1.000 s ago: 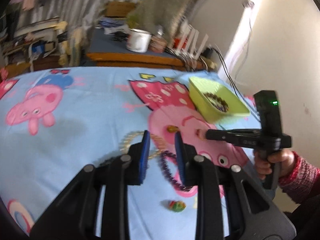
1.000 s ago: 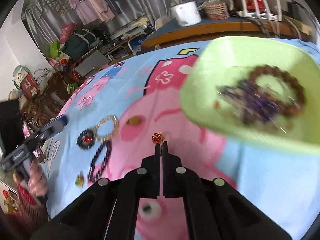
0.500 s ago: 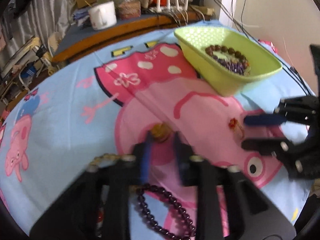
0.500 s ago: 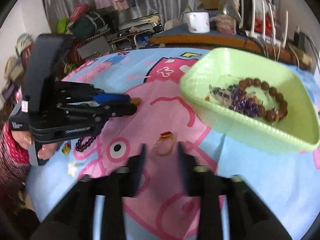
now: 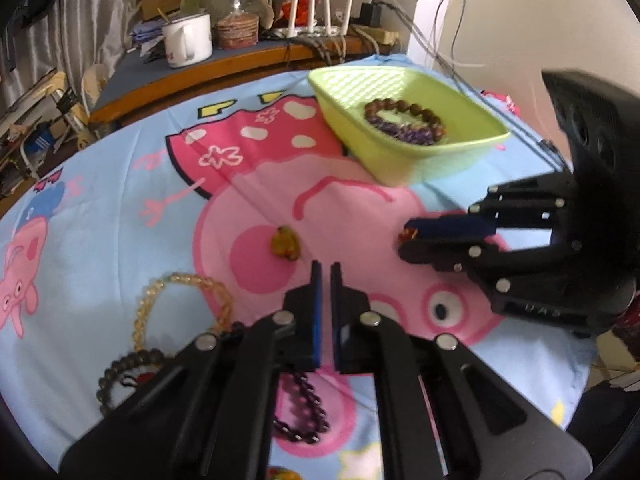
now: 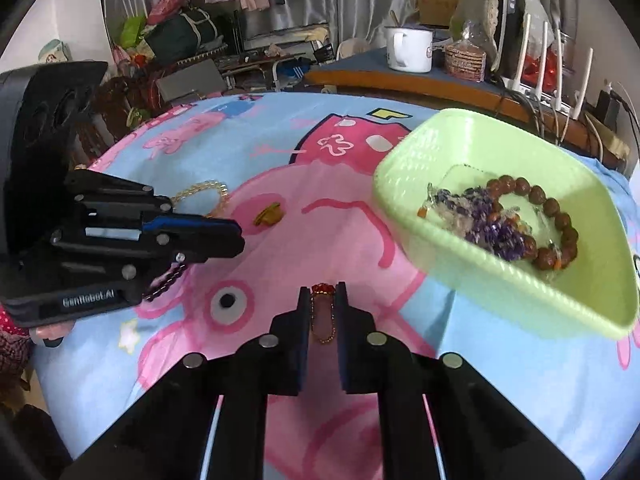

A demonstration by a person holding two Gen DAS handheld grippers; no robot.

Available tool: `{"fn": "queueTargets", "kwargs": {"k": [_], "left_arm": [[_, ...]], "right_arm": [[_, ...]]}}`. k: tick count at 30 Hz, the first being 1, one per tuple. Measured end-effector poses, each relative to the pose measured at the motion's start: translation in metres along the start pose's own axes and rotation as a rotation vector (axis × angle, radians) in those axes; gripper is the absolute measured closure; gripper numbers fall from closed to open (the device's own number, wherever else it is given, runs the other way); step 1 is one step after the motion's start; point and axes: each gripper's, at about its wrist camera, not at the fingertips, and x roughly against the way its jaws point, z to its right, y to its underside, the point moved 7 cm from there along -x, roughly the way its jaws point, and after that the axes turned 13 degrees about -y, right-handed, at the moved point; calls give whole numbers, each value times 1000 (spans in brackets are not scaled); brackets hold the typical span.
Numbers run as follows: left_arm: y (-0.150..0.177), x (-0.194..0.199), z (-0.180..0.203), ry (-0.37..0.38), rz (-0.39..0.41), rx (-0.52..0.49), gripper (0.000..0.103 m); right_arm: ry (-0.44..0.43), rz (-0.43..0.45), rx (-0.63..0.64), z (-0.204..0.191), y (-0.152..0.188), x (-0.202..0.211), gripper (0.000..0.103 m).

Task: Organize jewelry
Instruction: 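Grasp the gold ring with the right tool while the left tool grasps the amber pendant, then carry ring and pendant into the green basket and open both tools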

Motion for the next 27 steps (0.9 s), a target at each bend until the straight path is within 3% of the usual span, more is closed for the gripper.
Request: {"fn": "queueTargets", "kwargs": {"k": [5,7,9,10,11,13,21,22,24,27], "left_arm": [[-20,24,14,46,71,-6,99],[-30,32,14,15,114,-16,99],[-38,33,10,-62,142,-26,99],[-39,31,6,-79,136,-28,91],[-38,26,3,-85,121,-27,75],[-34,14,-6,-107,96,-13,57],[-21,-29,-13,-137,-7,-31,57],[-21,-36,-13,-151,-29,-40,63],[-18,-40,-12,-124,-36,-31,87],[-19,-37,-11,-102,-48,-23,88]], "right_arm": [[0,132,-29,-2,-5,40,103],[10,203,-56,4,-13,61,103],[16,265,-91,14,-18,81,103],[18,287,-107,19,-19,89,103],[15,304,-126,25,-19,95,103],[-18,333,-174,34,-17,105,103],[-61,358,-213,42,-15,111,103],[-64,358,-214,41,-16,110,103],[-65,360,-215,42,-16,109,103],[-61,370,-215,45,-19,113,103]]}}
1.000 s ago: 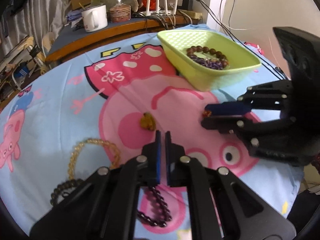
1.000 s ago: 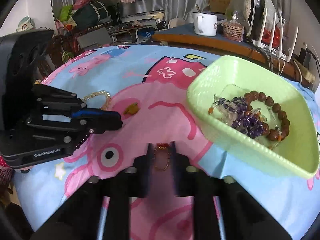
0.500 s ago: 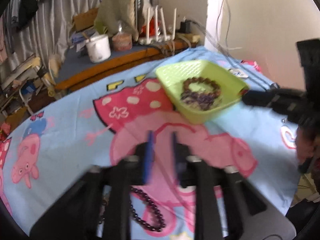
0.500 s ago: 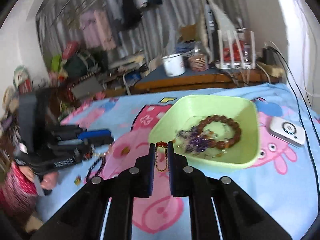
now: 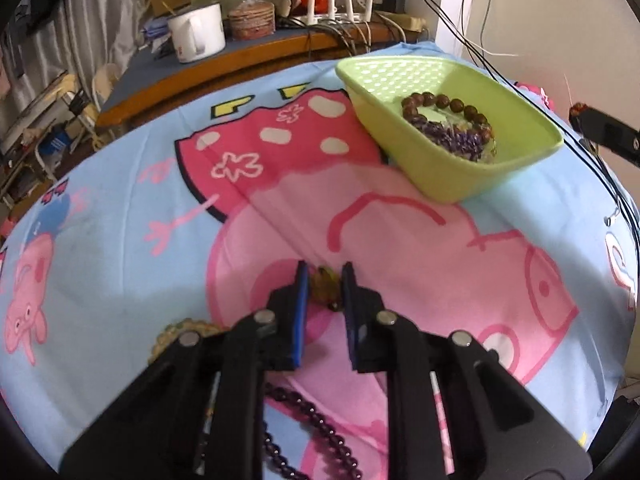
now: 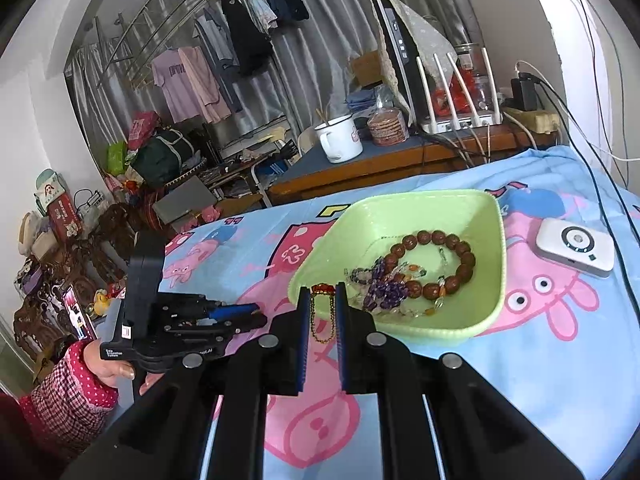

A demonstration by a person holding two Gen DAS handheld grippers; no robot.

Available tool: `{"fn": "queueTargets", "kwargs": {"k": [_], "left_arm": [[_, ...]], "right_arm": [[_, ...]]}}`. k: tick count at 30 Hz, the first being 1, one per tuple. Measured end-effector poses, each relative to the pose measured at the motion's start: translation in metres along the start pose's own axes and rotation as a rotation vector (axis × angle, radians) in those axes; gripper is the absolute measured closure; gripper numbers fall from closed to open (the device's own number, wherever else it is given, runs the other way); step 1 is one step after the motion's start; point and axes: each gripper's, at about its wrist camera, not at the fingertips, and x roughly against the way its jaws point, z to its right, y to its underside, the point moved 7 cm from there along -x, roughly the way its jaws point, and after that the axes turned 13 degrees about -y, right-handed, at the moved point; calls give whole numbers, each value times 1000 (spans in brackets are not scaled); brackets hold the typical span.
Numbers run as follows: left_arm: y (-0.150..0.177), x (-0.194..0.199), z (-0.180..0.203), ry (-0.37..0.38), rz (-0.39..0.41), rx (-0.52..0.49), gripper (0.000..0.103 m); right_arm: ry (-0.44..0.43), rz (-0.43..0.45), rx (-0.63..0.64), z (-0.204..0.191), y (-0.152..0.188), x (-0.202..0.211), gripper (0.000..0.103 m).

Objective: Organize jewelry

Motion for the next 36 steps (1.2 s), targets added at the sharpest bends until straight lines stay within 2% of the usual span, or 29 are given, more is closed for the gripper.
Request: {"fn": "queueTargets", "kwargs": {"k": [3,8,10,12,14,15,16,17,18,21,25,28,31,34,36], "left_arm": [[-6,14,4,52,20,19,88],[-52,62,20,232,134,78,88],[-72,70,32,281,156,84,88],[-85,67,44,303,153,90,87],[-97,50,57,341,109,108,84],[-99,41,61,356,77,118,70],[-102,25,65,359,20,147,61],[-105,19,66,358,-3,161,61],[-106,15,67,361,-16,173,61],[-110,34,57,373,38,197,61],[-105,83,15,333,161,212,61],[-79,120,-38,274,242,268,61],[-35,135,-91,174,246,353,61],[11,134,-122,90,208,417,61],[36,130,-130,73,180,447,61]], "right_arm": [[12,16,12,2,-10,5,103],[31,34,13,12,-23,6,103],[35,25,-6,21,-24,2,103],[26,-2,-38,30,-21,-7,103],[-4,-31,-110,44,-15,-19,103],[-11,-36,-161,53,-12,-24,103],[-6,-34,-200,59,-11,-25,99],[-7,3,-241,66,-13,-22,94],[-19,25,-260,68,-17,-19,92],[-55,92,-268,61,-29,-2,92],[-141,115,-233,37,-36,10,92],[-231,104,-165,6,-33,10,92],[-263,30,-111,-18,-18,-8,92],[-254,-74,-74,-36,4,-40,92],[-250,-147,-65,-44,19,-63,95]]}}
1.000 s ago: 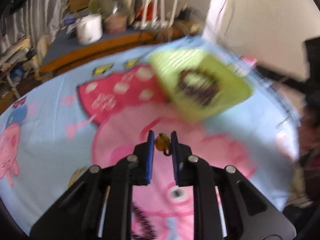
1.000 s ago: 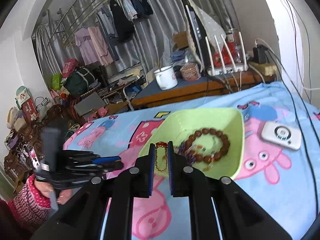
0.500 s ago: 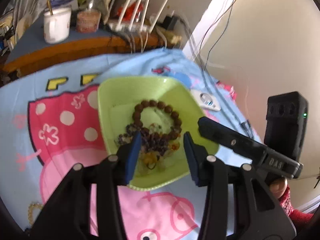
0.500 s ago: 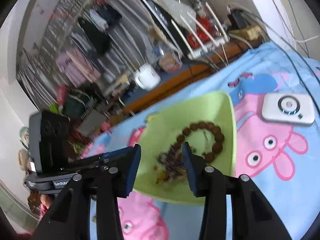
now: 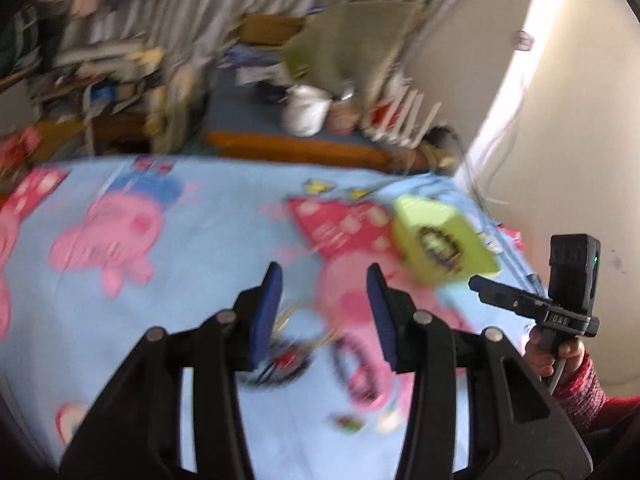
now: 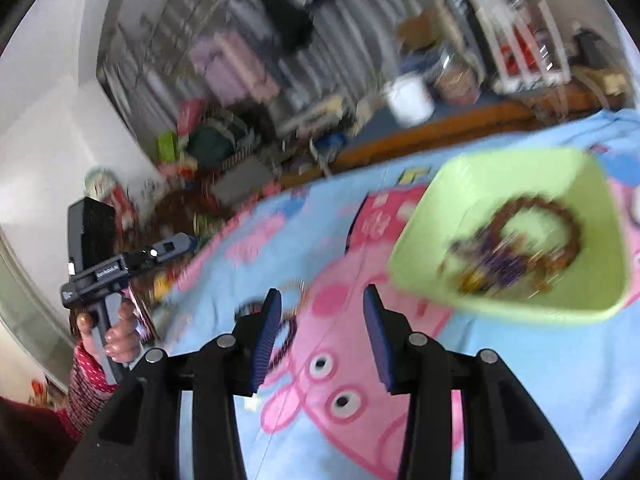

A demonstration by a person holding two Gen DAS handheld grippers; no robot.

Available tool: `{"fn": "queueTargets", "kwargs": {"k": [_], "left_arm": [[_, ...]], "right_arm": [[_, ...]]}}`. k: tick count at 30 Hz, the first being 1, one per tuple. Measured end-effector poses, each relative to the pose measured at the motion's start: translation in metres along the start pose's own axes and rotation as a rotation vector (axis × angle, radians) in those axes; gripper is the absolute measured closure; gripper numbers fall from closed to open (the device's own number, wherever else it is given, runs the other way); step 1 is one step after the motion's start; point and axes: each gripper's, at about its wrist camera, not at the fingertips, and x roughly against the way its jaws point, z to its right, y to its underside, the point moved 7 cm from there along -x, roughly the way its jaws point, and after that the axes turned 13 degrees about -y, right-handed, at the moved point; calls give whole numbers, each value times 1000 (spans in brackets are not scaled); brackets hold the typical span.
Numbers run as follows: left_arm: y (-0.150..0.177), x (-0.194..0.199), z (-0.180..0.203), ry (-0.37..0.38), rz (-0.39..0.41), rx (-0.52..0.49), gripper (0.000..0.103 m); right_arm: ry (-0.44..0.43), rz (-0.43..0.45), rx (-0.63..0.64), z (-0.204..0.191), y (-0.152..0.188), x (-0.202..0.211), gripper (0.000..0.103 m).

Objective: Organize jewelry

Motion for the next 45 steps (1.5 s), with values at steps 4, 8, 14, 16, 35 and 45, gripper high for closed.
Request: {"fn": "queueTargets", "kwargs": {"k": [4,8,14,16,35,45], "left_arm": [[47,2,-7,8,-43,-29,61],[83,0,4,21,-69,-101,61],[98,-12,-12,7,-92,-72,61],[98,-15,-20,6,-103,-45,61],[123,8,1,74,-94,-86,61],[122,-1,30,108,-114,-154,61]], "right_arm": [[53,-78,21,-1,16,-28,97],[119,-119,37,2,23,-38,97],[101,-204,127,-26,36,-68,98],[81,-230,170,-40,41,-79,98],[77,-478,333,-60,37,-208,103],[-12,-297,255,-72,37,-106,103]]}}
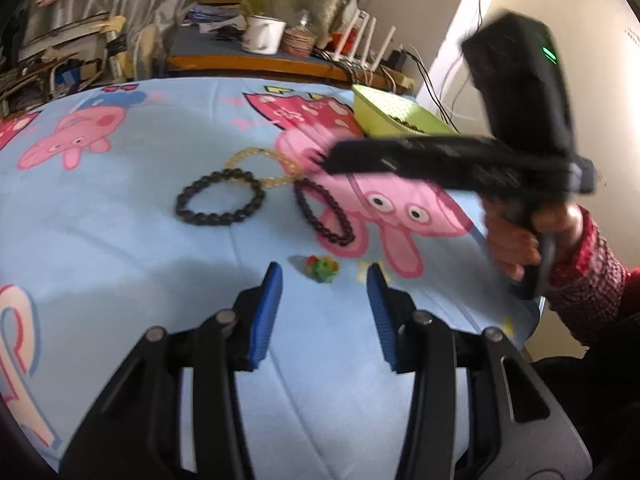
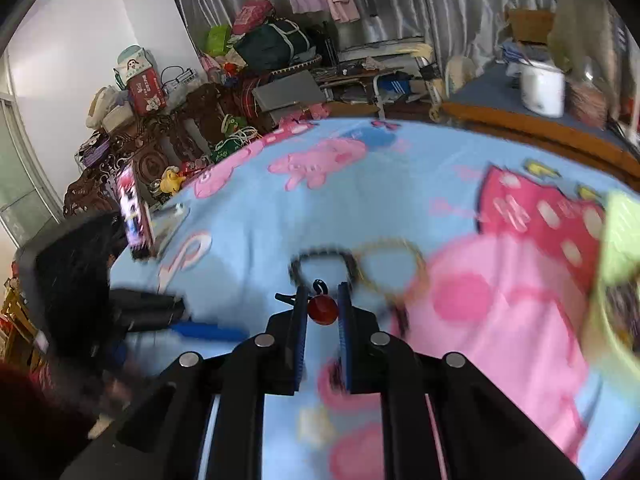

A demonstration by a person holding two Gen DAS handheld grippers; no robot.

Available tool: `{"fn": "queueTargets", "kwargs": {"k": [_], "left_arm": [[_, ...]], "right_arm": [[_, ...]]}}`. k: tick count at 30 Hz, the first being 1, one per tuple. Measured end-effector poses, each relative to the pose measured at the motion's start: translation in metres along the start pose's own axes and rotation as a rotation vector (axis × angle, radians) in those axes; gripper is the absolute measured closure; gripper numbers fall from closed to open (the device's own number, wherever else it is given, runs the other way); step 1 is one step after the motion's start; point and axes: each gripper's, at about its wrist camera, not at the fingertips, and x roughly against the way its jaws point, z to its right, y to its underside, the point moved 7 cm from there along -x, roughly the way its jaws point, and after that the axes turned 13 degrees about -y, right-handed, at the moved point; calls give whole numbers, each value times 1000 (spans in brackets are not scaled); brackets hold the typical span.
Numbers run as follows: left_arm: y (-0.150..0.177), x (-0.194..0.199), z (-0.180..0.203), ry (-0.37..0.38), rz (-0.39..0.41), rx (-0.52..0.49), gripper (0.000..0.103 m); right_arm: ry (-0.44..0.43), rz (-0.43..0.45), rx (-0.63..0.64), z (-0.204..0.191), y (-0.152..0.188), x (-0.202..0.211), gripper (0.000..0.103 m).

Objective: Organize jewelry

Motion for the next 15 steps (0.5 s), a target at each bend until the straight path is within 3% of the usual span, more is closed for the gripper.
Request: {"fn": "queueTargets", "kwargs": {"k": [7,8,10,15], "left_arm": [[-6,-33,17,-106,-58,-95,61],[-7,-34,19,-120,-51,-112,66],[-6,-38,24,-122,-59,-140,86],[-5,-36,25,-134,-62,-142,86]], "right_arm": [[131,-69,12,8,65,27,103],[131,-74,7,9,70,25,103],[142,-75,19,8,79,23,103],[155,-78,57,3,83,21,103]]}}
